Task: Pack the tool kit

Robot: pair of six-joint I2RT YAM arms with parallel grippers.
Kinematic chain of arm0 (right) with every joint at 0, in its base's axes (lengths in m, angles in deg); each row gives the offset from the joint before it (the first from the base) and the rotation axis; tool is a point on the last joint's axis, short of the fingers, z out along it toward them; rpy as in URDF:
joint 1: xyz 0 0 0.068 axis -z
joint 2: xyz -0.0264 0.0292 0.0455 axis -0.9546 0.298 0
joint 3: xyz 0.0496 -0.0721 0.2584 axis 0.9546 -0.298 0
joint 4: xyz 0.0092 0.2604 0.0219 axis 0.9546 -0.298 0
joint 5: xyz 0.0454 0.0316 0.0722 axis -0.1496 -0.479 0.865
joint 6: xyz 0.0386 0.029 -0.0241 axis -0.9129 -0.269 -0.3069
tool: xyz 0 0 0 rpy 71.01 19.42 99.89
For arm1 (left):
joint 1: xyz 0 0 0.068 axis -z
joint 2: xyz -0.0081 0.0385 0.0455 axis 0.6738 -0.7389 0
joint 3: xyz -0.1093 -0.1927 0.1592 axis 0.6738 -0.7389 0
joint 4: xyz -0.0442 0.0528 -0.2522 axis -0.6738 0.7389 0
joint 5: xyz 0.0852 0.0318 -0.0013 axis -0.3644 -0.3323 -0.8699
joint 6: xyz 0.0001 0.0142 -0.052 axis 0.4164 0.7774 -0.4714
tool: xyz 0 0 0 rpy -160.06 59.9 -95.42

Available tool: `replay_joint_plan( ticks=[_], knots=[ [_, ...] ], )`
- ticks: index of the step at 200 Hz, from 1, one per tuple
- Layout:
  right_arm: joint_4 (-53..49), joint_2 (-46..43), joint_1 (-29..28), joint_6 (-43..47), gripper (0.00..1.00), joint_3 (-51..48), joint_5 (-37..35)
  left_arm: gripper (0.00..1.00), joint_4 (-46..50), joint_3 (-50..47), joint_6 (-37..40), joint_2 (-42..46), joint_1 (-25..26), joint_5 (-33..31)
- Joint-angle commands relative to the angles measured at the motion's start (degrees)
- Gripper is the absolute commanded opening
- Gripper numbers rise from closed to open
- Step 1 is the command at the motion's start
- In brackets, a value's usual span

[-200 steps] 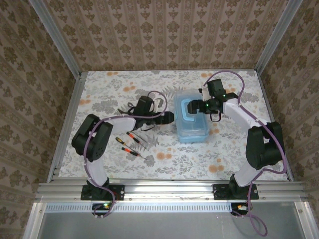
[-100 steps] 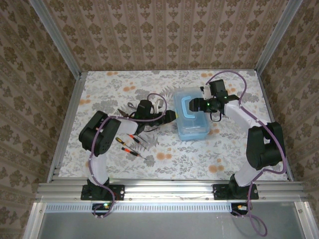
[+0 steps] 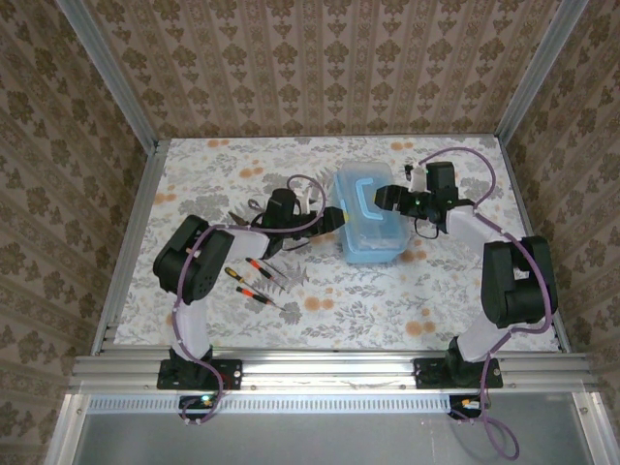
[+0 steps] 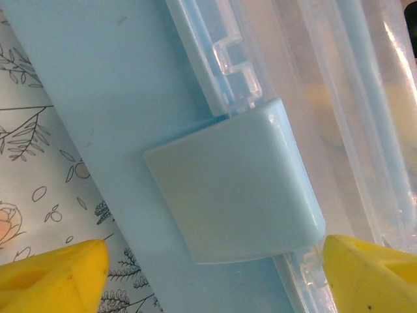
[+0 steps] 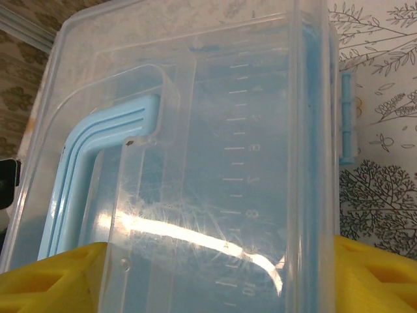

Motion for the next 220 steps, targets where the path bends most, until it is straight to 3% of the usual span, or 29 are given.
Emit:
replay_joint_plan(
  ticks=[1,91,193,220],
  knots=[
    [-6.8,6.3,-1.2,-5.3,0.54,-5.7,6.3,0.86,5.0,3.1,3.2,2.1,0.2,-0.6],
    [-0.2,8.4,-1.7,-9.3,0.52,-10.6,10.0,0.86,14.3,10.7,8.0,3.6,0.7,-1.7],
    [3.7,8.0,-4.9,-12.9,0.56,-15.7,7.6,0.86,22.9,18.7,12.4,3.9,1.7,-2.5],
    [1.3,6.8,-5.6,-12.6,0.59,-15.6,3.6,0.86,24.7,20.5,13.3,3.9,2.2,-2.8]
  ],
)
